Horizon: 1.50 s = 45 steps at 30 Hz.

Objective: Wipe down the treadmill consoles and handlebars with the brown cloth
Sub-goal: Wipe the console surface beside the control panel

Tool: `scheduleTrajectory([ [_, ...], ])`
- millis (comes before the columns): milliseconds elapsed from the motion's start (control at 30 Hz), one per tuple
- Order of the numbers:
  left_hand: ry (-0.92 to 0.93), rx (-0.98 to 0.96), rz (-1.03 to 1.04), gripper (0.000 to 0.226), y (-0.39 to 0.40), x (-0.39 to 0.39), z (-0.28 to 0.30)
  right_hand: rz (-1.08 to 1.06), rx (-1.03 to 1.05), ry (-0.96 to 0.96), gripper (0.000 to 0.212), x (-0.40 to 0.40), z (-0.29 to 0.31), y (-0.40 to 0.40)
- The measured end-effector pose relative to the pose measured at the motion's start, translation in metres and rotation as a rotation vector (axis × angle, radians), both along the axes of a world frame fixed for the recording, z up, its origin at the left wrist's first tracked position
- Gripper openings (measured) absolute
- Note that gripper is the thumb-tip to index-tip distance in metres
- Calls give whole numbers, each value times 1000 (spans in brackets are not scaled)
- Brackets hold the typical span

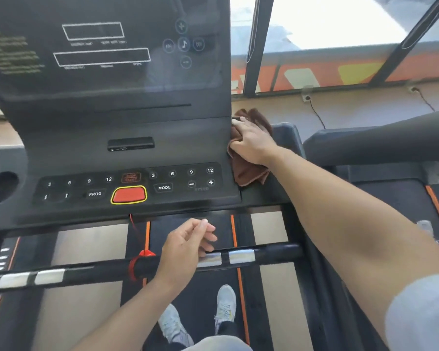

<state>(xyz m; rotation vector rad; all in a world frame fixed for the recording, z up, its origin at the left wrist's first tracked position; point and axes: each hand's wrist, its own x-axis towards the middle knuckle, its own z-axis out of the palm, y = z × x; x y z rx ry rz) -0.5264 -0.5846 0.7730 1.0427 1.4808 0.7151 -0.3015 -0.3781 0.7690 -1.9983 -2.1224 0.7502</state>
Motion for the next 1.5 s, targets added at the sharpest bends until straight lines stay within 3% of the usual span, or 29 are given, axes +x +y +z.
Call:
scheduleTrajectory([
  [167,15,14,-29,31,0,5,3,-33,-7,147,76,5,-4,-28],
  [400,-64,-67,-28,17,6,33,5,-223,117,376,57,-1,4,-150],
  [467,-130,-175,7,16,11,41,4,-388,51,638,56,-5,14,-176],
  [533,-268,-330,37,30,16,49,8,-462,25,854,58,-15,26,-202],
  [667,-657,-554,-19,55,15,60,29,-300,-34,899,71,-32,41,-251],
  [767,-609,-468,-29,44,8,65,32,-197,-35,992,79,-25,49,-269],
  [833,-601,-430,-28,41,3,67,34,-357,110,1117,74,-23,53,-275],
  [900,-583,-362,-25,44,-1,68,35,-630,226,1087,64,-25,53,-276],
  [1000,-465,-220,-126,41,-8,68,38,-698,94,1059,78,-34,53,-275],
  [1067,-428,-170,-179,46,-13,67,42,-674,58,1101,63,-42,52,-275],
  [1167,-399,-90,-240,47,-16,60,39,-804,162,1183,28,-52,57,-276],
  [1233,-359,-30,-258,42,-18,57,39,-869,222,1221,21,-55,57,-276],
  [1400,-328,13,-20,37,-12,48,40,-1249,406,1279,28,-47,54,-269],
  [1500,-256,60,11,34,-1,38,40,-1393,471,1278,28,-17,57,-263],
])
